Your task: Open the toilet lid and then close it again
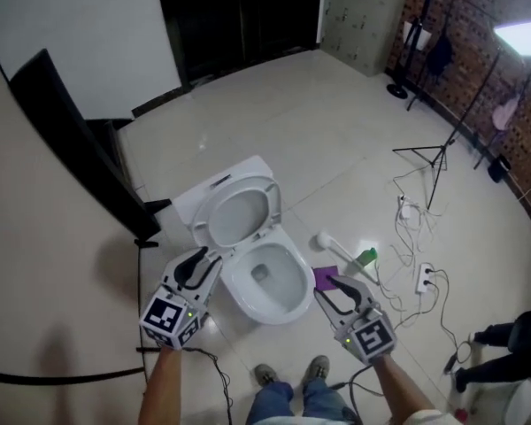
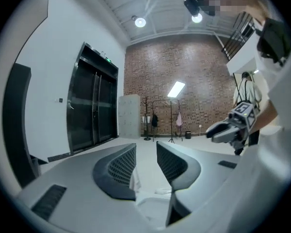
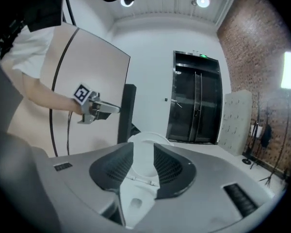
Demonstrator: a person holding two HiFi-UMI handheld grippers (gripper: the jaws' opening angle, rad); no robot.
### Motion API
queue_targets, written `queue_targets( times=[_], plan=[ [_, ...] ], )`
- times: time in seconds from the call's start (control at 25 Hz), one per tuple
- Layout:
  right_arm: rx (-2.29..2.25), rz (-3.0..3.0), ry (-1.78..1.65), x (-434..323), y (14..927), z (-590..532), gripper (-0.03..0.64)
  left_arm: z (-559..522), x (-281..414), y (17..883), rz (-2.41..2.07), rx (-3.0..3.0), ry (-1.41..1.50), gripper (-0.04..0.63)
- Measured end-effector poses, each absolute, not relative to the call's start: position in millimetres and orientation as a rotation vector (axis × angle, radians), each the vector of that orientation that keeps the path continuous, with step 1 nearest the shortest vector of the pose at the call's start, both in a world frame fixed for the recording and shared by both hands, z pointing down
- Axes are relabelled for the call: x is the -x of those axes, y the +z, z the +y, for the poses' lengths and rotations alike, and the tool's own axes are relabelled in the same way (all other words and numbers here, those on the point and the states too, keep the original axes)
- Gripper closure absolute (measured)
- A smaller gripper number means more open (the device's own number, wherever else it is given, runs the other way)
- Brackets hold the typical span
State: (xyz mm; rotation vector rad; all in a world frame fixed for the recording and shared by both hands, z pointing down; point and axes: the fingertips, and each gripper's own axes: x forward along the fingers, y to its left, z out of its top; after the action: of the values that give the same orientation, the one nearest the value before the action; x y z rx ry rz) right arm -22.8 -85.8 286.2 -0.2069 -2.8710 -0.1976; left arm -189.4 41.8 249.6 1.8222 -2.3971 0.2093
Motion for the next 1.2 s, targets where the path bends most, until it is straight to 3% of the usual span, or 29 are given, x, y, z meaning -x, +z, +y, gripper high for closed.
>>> queue_targets(
  times=[0.16,0.4,1.2],
  plan=[
    [0.290,-2.888,-0.103,16,256,-86,0.488,52,109,224,-2.414,-1.822,0.113,0.469],
    [0.423,-2.876,-0.007,-9,239,-68,0.488,58,42,208,-2.478,-1.780,0.102,0.469],
    [0.507,-2.890,0.102,-38,234,-55,0.489,44,-5,215,-2.458,-1.742,0.203,0.471]
  ],
)
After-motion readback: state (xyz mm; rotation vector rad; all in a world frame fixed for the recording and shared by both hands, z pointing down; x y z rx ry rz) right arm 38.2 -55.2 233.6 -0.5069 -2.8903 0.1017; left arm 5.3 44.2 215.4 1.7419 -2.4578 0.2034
